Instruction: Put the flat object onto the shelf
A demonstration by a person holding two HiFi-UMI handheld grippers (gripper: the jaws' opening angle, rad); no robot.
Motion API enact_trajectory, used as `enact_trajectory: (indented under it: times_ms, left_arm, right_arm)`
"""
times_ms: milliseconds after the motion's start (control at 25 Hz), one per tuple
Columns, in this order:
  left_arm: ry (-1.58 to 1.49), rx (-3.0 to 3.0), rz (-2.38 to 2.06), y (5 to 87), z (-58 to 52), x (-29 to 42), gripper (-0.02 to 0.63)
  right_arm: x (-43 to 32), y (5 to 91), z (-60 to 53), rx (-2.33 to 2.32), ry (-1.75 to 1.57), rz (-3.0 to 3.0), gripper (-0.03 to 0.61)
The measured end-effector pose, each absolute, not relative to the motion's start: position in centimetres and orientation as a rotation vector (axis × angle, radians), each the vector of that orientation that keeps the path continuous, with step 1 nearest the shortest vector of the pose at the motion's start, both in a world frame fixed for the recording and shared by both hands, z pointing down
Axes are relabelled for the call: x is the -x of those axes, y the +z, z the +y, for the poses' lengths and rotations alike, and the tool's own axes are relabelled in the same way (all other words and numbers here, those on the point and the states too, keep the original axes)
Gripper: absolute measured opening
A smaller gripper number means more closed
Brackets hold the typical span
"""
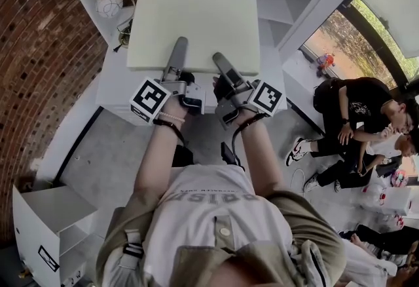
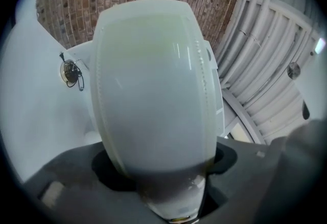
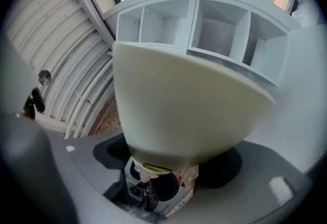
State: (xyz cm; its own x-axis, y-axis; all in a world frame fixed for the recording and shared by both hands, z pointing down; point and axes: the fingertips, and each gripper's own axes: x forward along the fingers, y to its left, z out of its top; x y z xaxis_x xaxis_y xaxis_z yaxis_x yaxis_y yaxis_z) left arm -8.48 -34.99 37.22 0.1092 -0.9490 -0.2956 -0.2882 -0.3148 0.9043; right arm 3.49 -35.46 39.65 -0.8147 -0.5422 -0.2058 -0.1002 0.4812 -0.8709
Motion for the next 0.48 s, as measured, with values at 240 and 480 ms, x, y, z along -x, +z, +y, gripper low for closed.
enact_trajectory:
  times_ms: [240, 480]
  left_arm:
    - [-1.188, -1.816, -1.176, 35.4, -37.6, 8.7, 0.36]
    - [-1.172, -1.876, -1.13, 33.6, -41.0, 9.4, 0.368]
  right_arm:
    - [-2.8, 37.6, -38.1, 0.517, -1.21, 2.283, 0.368]
    - [-1.9, 35.6, -41.3, 0.513, -1.149, 2.279, 0.367]
